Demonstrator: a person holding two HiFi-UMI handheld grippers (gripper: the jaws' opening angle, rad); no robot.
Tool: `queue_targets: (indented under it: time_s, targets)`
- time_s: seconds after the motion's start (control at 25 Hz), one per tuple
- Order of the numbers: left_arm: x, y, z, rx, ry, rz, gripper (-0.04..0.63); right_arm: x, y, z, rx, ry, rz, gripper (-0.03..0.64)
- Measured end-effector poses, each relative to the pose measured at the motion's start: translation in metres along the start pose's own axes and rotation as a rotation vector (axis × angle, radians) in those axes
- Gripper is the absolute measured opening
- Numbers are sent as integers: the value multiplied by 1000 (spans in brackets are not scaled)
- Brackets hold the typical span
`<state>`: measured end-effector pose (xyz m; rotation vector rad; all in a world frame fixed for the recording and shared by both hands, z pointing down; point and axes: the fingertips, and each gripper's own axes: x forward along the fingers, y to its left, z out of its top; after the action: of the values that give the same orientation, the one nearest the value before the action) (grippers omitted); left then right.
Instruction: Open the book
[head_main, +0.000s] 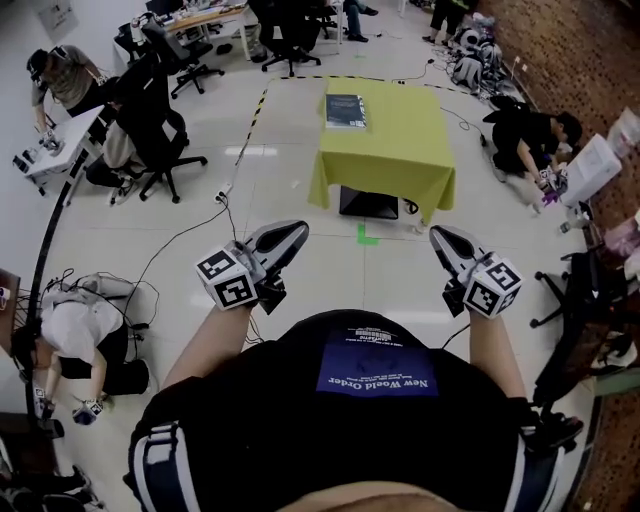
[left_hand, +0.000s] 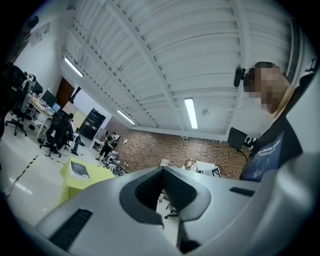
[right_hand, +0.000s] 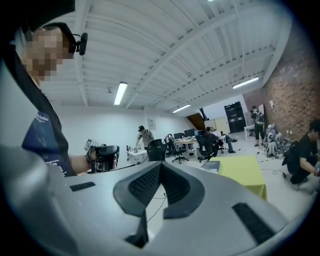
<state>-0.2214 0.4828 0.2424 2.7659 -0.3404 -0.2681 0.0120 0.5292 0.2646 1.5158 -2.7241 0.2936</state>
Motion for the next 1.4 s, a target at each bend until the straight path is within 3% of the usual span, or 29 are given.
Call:
queue_targets:
  time_s: [0.24,0.48,0.72,0.92,1.12,1.4]
  targets:
    - [28,65,12,-45,8,-23,3,46,-36,-3,62,15,-27,-13]
    - [85,117,4,-60,33,-8,3,77,-114,-5,73,29,-21,-12]
    - [192,155,21,-34,-16,55,3,113,-226,23,40,48,96,-12]
    - [258,181,36,-10,-51,99,3,143,-291,50,-1,47,185,-12]
    - [292,205,30,2,-23,152,3,171,-332,56,-13,52,259,-12]
    - [297,272,41,-32,-20,138,3,231,-355,45,-5,95,238,-12]
